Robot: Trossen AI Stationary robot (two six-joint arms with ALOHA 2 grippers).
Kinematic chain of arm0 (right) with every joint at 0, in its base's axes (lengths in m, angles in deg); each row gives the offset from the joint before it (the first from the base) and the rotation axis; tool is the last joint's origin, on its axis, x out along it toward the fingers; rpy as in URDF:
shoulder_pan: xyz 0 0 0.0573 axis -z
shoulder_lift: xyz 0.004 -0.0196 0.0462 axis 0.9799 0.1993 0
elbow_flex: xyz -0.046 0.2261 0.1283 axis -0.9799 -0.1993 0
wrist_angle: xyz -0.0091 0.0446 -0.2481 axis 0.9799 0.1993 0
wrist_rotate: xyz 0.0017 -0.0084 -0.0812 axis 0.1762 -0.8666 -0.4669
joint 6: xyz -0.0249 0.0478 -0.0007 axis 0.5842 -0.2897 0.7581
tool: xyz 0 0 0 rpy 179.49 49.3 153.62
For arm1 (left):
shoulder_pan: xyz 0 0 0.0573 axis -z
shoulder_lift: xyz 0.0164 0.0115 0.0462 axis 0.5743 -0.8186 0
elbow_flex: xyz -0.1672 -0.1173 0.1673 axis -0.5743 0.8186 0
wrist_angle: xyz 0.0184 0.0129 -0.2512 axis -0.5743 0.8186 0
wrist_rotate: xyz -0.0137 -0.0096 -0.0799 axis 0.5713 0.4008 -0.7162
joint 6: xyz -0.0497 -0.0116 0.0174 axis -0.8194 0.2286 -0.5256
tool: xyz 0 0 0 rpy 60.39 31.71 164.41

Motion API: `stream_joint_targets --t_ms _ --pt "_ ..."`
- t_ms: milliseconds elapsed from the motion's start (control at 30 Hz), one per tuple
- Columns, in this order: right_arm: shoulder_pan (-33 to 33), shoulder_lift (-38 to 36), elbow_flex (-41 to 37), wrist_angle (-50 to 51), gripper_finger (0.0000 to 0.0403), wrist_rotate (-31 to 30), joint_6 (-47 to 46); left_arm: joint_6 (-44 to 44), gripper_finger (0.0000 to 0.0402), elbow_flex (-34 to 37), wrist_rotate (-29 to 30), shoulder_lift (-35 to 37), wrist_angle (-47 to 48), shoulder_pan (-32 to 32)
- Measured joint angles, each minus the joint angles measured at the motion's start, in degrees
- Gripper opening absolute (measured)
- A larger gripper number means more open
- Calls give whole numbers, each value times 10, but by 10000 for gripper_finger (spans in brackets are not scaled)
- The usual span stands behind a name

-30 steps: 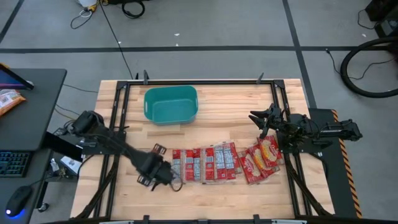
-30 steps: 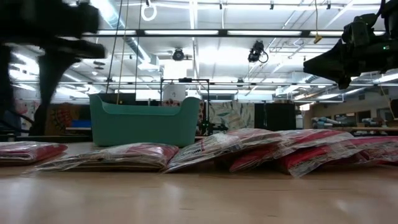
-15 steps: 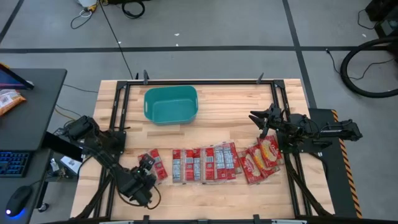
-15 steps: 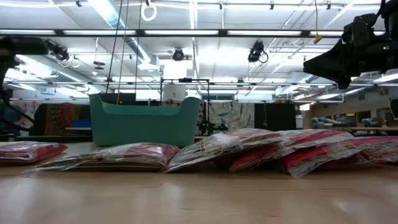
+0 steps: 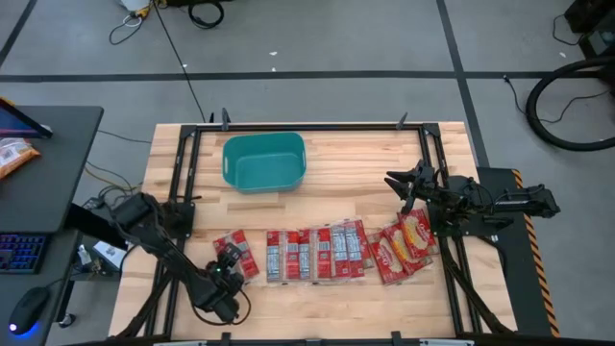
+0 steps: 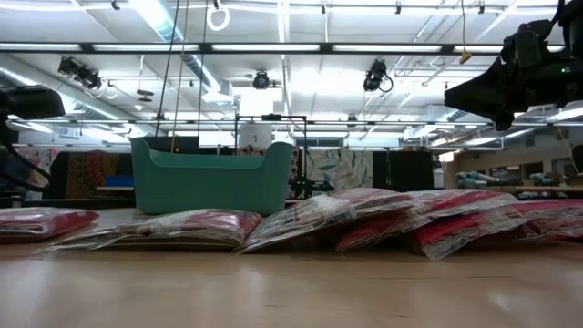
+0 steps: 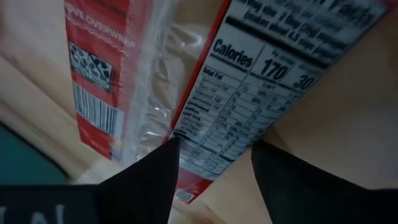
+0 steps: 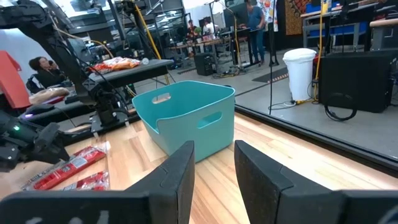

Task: Sort popcorn bags into baskets
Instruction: Put the popcorn bag into the green bin

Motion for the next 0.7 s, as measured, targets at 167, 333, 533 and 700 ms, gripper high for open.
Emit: stream_joint_targets --t_ms 167,333,533,700 --pt "0 0 0 0 119 0 0 18 169 -1 -3 -17 -5 0" --pt "0 0 0 0 119 0 0 -6 101 -1 -11 -25 -7 2" --pt "0 0 0 0 119 0 0 -70 11 -6 -4 -27 2 1" --pt "0 0 0 0 119 0 0 -98 8 -22 -20 3 20 -18"
